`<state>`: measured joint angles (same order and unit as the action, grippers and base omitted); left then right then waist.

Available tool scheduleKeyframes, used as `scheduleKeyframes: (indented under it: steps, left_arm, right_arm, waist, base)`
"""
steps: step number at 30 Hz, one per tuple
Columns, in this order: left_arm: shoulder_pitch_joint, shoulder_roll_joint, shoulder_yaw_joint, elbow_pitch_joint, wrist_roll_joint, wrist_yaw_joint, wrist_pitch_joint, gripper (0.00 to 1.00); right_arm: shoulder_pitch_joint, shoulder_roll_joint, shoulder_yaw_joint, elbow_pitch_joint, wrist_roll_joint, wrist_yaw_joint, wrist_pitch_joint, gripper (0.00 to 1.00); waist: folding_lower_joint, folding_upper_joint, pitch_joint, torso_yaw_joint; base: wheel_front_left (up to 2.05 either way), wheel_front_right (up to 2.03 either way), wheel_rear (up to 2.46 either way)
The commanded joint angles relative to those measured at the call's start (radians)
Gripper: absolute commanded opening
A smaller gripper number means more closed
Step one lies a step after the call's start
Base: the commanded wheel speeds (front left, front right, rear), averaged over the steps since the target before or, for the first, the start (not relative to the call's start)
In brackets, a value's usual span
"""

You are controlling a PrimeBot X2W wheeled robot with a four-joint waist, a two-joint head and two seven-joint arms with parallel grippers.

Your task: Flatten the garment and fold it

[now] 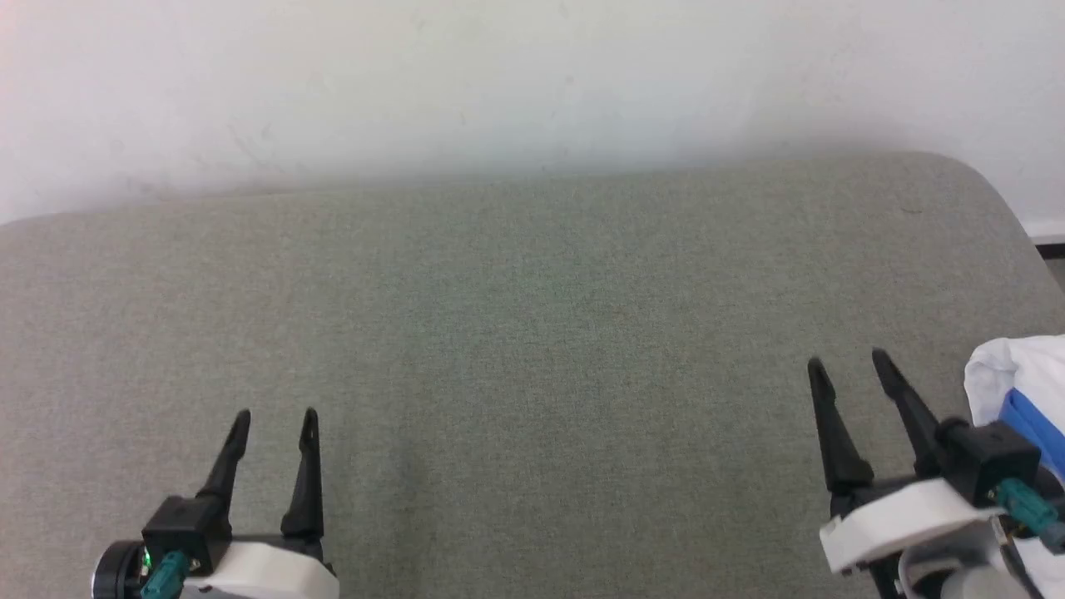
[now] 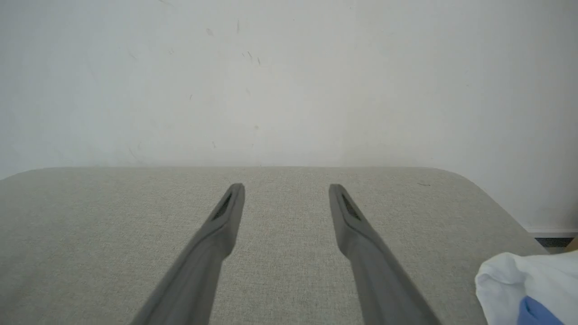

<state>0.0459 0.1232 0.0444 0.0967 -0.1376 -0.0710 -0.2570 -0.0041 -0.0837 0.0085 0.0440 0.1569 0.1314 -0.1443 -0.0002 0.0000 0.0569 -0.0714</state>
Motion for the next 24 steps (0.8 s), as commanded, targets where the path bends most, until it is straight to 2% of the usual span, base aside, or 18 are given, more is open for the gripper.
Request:
scheduleKeyframes:
  steps: [1, 6, 16, 17, 24]
  left_arm:
    - [0.017, 0.001, 0.004, 0.003, 0.003, -0.01, -0.005, 1.0]
    - [0.033, -0.012, 0.0, 0.02, 0.004, -0.017, -0.005, 1.0]
    - [0.035, -0.029, 0.002, 0.035, 0.008, -0.03, -0.005, 1.0]
    - [0.029, -0.026, 0.0, 0.034, 0.006, -0.026, 0.0, 0.0]
    - [0.026, -0.027, -0.003, 0.031, 0.009, -0.023, 0.009, 0.0]
  right_arm:
    - [0.033, 0.009, -0.001, -0.027, -0.011, -0.001, 0.013, 1.0]
    - [0.093, 0.023, 0.012, -0.075, -0.027, -0.001, 0.041, 1.0]
    - [0.117, 0.031, 0.019, -0.083, -0.045, -0.001, 0.054, 1.0]
    - [0.109, 0.027, 0.019, -0.079, -0.042, 0.0, 0.056, 0.0]
    - [0.105, 0.027, 0.018, -0.078, -0.046, 0.0, 0.059, 0.0]
  waist:
    - [0.0002, 0.0, -0.021, 0.013]
    - [0.0002, 0.0, -0.028, 0.018]
    - [0.0002, 0.0, -0.035, 0.027]
    - [0.0003, 0.0, -0.035, 0.027]
    - [0.0002, 0.0, -0.036, 0.029]
  base:
    - [0.0, 0.0, 0.0]
    - [0.0, 0.0, 0.0]
    - [0.0, 0.0, 0.0]
    - [0.0, 0.0, 0.0]
    - [0.0, 0.0, 0.0]
